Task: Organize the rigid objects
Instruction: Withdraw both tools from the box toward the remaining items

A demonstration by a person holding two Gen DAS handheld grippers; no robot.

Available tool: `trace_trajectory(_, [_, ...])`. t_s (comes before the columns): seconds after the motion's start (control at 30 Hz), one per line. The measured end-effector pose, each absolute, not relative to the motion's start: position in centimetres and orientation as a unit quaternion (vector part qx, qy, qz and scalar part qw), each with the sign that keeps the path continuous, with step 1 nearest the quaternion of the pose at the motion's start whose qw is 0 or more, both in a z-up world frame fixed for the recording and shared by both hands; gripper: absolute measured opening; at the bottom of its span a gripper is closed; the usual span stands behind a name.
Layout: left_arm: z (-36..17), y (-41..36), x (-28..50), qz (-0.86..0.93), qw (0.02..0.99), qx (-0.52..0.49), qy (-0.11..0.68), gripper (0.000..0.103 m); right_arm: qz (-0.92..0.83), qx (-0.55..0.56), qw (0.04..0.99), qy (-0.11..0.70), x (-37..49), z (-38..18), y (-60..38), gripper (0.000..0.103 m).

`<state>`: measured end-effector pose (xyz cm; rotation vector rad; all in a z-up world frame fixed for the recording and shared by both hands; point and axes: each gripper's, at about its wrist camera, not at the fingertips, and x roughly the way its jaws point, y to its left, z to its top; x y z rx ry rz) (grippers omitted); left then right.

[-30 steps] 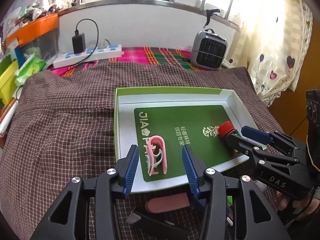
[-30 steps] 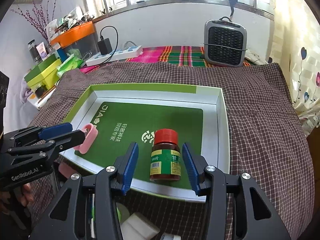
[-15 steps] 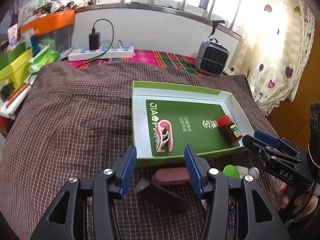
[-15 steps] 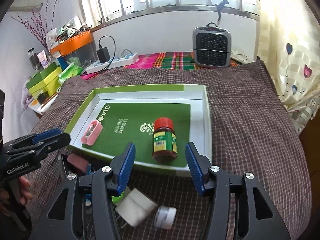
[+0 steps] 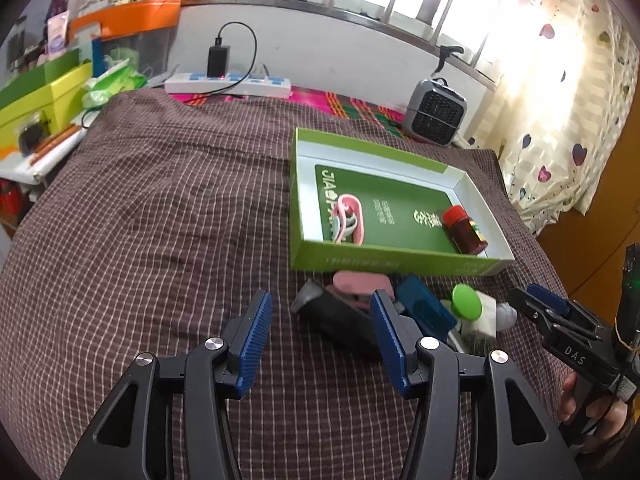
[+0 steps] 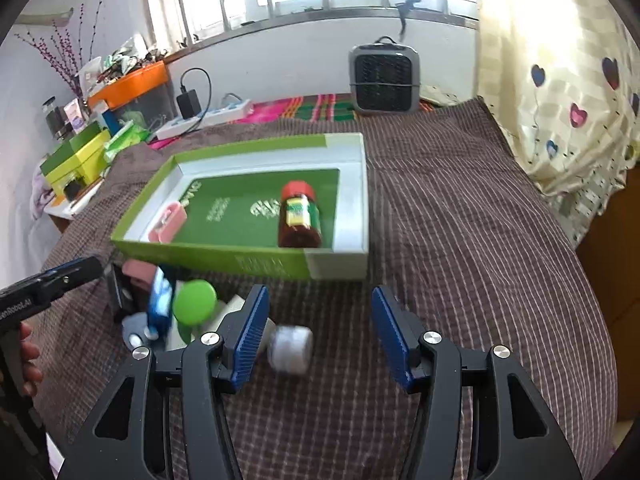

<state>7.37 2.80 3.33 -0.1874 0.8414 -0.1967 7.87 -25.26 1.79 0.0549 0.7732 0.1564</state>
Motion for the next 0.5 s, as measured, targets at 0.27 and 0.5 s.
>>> trace_trajectory(0.27, [3.1,2.7,6.4,-0.101,0.902,-0.091,0.409,0.051,0.081,0.016,0.921,0.380,6.4,1.2,-25.4,0.055])
trace_trajectory(0.5, [3.0,2.4,6.1,-0.106,0.900,-0.091,0.413,0.051,0.093,-0.017,0.918,0.386,6.3,0.5,-24.0,0.055])
